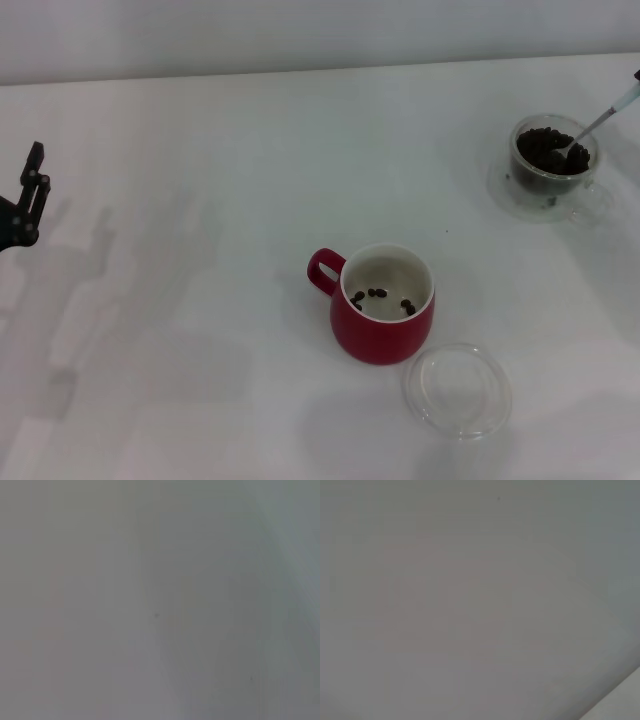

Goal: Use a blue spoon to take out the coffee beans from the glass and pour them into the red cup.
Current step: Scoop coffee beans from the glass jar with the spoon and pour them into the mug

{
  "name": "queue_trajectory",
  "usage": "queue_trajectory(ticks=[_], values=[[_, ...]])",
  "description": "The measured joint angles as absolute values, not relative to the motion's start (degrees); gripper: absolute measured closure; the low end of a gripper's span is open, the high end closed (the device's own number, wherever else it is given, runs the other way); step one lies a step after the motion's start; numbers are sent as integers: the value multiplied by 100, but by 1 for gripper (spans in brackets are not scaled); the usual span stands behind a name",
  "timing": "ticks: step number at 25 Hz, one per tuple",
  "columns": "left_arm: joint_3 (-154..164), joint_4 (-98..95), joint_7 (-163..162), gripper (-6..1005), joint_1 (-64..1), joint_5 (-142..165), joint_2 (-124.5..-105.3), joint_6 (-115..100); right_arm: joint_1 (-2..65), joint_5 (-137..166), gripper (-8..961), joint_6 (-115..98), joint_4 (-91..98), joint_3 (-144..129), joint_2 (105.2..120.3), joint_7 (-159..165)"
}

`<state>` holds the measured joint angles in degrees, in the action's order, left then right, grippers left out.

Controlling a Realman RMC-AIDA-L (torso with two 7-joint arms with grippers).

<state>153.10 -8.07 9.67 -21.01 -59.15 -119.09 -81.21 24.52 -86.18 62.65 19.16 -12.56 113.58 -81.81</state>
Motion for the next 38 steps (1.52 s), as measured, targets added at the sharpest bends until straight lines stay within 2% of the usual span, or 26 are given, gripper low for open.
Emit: queue_trajectory(ticks=[38], values=[[15310, -800, 991, 457, -2225, -5914, -11909, -8059, 2318, -9328, 786, 6266, 1779, -1257, 11369, -7168]])
